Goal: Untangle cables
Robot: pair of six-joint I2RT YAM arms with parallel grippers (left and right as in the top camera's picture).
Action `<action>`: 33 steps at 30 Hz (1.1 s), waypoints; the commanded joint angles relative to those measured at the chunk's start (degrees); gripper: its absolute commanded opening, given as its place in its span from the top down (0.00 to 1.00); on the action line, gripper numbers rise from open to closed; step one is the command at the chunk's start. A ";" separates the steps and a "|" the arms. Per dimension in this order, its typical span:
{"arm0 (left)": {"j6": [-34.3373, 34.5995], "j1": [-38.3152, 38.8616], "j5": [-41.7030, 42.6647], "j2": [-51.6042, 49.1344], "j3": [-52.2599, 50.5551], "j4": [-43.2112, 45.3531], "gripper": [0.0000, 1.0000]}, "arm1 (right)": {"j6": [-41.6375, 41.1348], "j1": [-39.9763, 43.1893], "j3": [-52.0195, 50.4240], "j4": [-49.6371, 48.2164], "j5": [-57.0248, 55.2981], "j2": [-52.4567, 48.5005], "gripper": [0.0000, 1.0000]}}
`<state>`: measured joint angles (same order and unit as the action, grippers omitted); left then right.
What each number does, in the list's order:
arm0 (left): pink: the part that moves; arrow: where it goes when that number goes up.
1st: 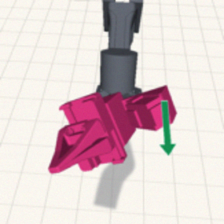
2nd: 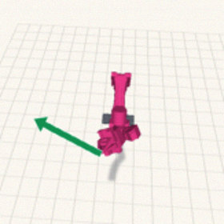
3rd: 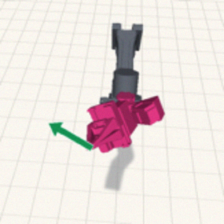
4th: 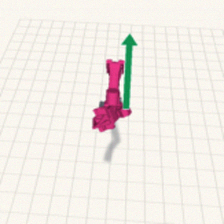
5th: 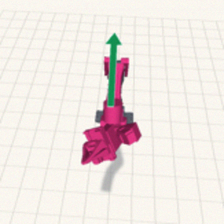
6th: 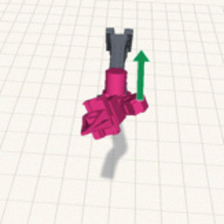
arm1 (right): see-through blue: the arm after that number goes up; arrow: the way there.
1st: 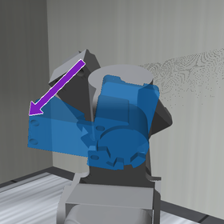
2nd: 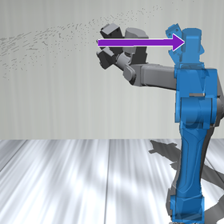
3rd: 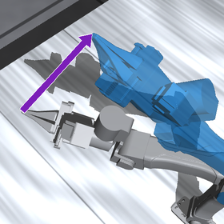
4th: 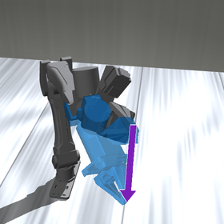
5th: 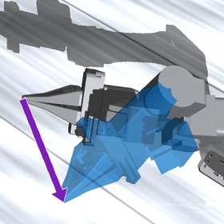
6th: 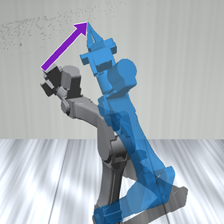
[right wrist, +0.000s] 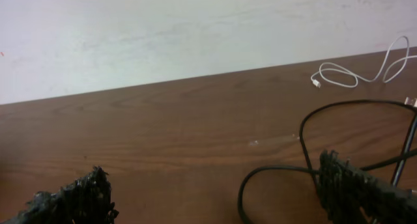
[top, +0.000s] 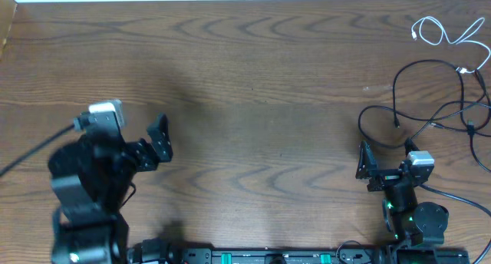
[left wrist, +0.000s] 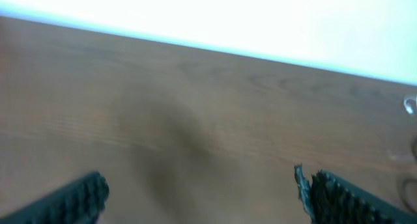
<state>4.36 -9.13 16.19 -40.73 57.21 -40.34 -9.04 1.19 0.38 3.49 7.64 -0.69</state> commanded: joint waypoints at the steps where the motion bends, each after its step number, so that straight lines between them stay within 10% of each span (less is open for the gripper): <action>1: -7.04 2.80 -0.22 10.01 -12.81 9.51 0.00 | -0.76 -0.52 -0.07 0.26 -0.48 0.39 0.01; 14: -15.93 6.34 -0.42 24.39 -38.42 34.47 0.00 | -0.76 -0.52 -0.07 0.24 -0.48 0.39 0.01; 33: -19.96 7.13 -0.20 38.58 -54.53 35.60 0.00 | -0.76 -0.52 -0.07 0.24 -0.48 0.39 0.01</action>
<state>-14.90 -2.17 16.14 -3.86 3.90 -4.89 -9.04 1.19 0.38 3.46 7.62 -0.67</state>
